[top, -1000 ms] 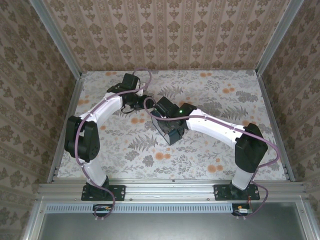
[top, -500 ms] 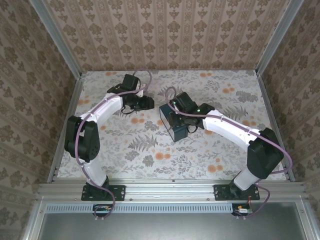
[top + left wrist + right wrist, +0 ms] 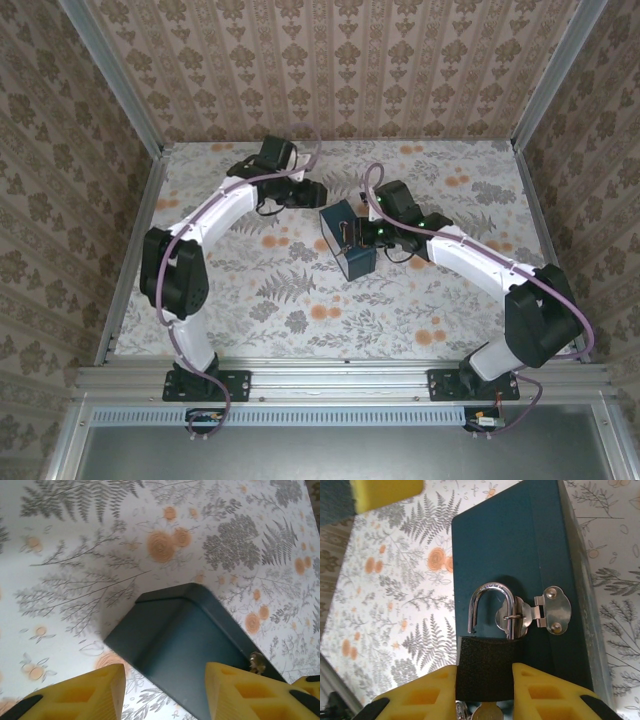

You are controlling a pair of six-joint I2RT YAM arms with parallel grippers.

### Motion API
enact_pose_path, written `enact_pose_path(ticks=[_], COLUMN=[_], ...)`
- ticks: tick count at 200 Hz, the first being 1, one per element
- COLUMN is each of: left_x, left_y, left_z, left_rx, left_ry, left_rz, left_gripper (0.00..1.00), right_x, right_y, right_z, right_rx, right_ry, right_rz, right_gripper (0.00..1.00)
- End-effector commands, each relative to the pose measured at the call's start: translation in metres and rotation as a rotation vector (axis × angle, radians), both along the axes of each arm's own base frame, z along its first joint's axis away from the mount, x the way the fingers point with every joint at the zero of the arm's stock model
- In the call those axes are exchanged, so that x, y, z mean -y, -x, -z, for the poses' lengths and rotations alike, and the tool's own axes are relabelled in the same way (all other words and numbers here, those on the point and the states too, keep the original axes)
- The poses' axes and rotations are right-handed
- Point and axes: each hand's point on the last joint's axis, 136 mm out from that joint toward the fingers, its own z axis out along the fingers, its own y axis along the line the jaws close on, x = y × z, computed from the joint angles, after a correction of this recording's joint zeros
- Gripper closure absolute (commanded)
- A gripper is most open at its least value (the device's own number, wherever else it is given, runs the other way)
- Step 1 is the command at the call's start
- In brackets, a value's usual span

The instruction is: Unlock the padlock with the key

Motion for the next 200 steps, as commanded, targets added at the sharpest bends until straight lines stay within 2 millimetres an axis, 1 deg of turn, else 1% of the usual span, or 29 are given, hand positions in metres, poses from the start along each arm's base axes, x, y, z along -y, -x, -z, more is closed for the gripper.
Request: enact_pose_path(ticks=[1, 25, 41, 61, 96, 121, 137, 171, 176, 189, 200], left_x=[0.018, 0.029, 0.030, 0.025, 0.023, 0.024, 0.024, 0.021, 0.021, 0.020, 0.018], left_y=[-0.003, -0.003, -0.002, -0.002, -0.001, 0.002, 0.005, 0.008, 0.009, 0.010, 0.010], left_z=[-0.003, 0.008, 0.020, 0.033, 0.038, 0.043, 0.048, 0.054, 0.055, 0.057, 0.058], left_rx=[0.036, 0.035, 0.025, 0.006, -0.002, -0.023, -0.036, -0.055, -0.057, -0.062, -0.067], left_ry=[-0.002, -0.050, -0.088, -0.119, -0.126, -0.125, -0.127, -0.133, -0.135, -0.140, -0.146], left_rz=[0.097, 0.148, 0.154, 0.136, 0.122, 0.121, 0.117, 0.099, 0.097, 0.088, 0.071], left_gripper=[0.53, 0.54, 0.54, 0.55, 0.55, 0.56, 0.57, 0.58, 0.58, 0.58, 0.58], right_x=[-0.001, 0.005, 0.011, 0.016, 0.020, 0.019, 0.016, 0.016, 0.016, 0.016, 0.014], right_y=[0.006, 0.002, 0.002, 0.005, 0.004, 0.007, 0.009, 0.012, 0.013, 0.013, 0.013], right_z=[0.005, 0.003, 0.004, 0.009, 0.002, 0.001, 0.000, 0.004, 0.004, 0.005, 0.005], right_rx=[-0.061, -0.077, -0.079, -0.084, -0.042, -0.025, -0.012, -0.008, -0.009, -0.008, -0.009], right_ry=[-0.084, -0.139, -0.134, -0.086, -0.062, 0.010, 0.052, 0.142, 0.150, 0.161, 0.154], right_rz=[-0.002, 0.027, 0.034, 0.023, 0.017, -0.002, -0.017, -0.015, -0.015, -0.019, -0.022], right_gripper=[0.73, 0.73, 0.73, 0.74, 0.73, 0.73, 0.70, 0.65, 0.67, 0.79, 0.86])
